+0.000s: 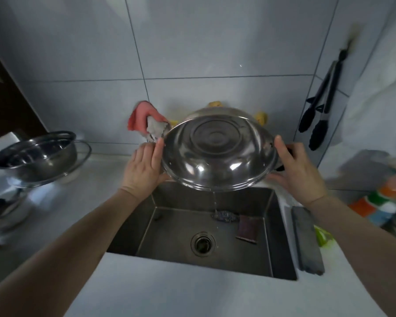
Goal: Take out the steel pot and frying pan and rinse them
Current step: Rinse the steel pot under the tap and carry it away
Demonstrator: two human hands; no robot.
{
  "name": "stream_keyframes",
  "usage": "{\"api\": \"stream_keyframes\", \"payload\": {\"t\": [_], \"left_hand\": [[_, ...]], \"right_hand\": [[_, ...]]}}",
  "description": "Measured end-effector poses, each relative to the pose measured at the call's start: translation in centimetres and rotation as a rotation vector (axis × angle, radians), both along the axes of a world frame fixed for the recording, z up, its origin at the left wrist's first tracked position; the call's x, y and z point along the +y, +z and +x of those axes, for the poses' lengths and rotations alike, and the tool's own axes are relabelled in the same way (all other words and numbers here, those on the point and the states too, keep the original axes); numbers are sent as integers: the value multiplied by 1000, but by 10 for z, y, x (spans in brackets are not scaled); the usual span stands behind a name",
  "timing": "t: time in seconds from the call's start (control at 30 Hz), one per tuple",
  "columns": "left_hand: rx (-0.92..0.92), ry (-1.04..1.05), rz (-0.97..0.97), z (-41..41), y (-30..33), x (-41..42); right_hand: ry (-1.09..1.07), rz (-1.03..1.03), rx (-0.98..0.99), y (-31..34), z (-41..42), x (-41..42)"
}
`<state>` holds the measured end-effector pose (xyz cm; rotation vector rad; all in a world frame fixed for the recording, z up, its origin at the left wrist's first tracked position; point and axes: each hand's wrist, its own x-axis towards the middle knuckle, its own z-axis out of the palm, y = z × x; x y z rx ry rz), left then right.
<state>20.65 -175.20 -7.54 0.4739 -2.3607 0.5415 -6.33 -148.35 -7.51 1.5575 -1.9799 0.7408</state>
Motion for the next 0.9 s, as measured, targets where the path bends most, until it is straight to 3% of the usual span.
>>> {"api": "stream_keyframes", "payload": {"t": [0.23,0.37,0.67,0.77,0.9], "left_hand": [[33,41,-42,-3,64,8],[-27,80,58,-16,88,15],[-426,119,374,-45,105,23],[-557,94,449,-49,98,20],[-594,20,515,-50,87,21]], "right_hand": [[8,-52,74,58,-11,8],[23,-42,83,85,-25,11],[12,478,-332,104,-68,-1],[28,625,-386,91,-82,-11],[53,712,-432,74,-89,-19]]}}
